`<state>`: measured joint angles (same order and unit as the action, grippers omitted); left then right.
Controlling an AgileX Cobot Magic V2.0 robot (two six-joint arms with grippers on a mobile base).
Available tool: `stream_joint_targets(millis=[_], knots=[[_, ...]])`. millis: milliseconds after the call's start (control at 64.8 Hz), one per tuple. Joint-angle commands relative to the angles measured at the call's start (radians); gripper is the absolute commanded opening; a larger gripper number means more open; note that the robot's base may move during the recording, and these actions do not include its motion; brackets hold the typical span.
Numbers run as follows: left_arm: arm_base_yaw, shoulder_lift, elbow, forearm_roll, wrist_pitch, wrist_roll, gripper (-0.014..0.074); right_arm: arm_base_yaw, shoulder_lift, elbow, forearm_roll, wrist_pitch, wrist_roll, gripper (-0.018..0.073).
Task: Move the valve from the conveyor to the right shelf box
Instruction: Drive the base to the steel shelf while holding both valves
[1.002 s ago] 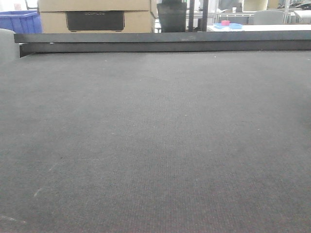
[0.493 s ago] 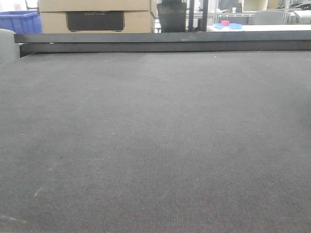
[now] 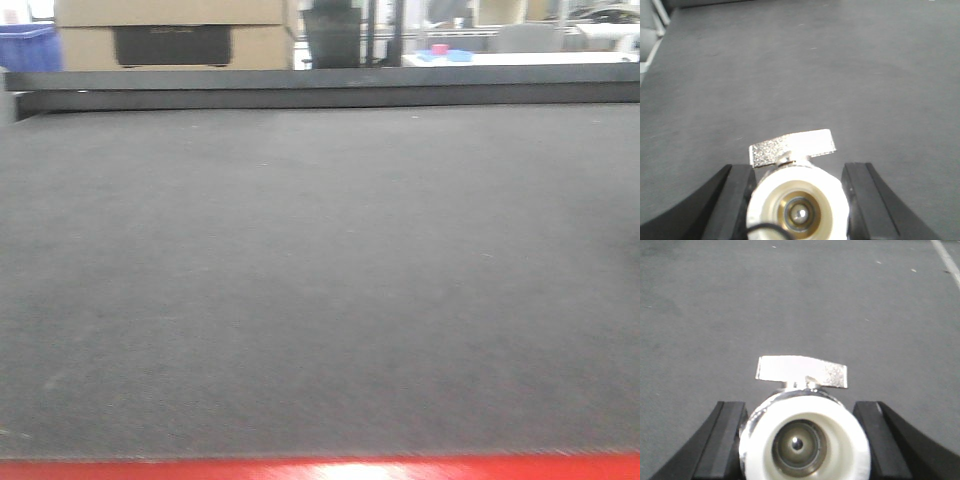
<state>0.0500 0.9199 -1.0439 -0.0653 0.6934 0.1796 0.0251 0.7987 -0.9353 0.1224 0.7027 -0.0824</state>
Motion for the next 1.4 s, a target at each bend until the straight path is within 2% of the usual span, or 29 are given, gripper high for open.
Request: stream_joint_targets(millis=[0,1388], knots=[[-0.004,-0.011,-0.008,-0.010,-0.057,-0.007,-0.0111,0.000,-0.012,-0.018,-0.002,-0.068,-0.003,-0.0162],[-0.004,-0.011,-0.008,-0.010,-0.057,-0.007,-0.0111,0.000,-0.012,-0.018,-0.002,-0.068,-0.003,-0.0162]])
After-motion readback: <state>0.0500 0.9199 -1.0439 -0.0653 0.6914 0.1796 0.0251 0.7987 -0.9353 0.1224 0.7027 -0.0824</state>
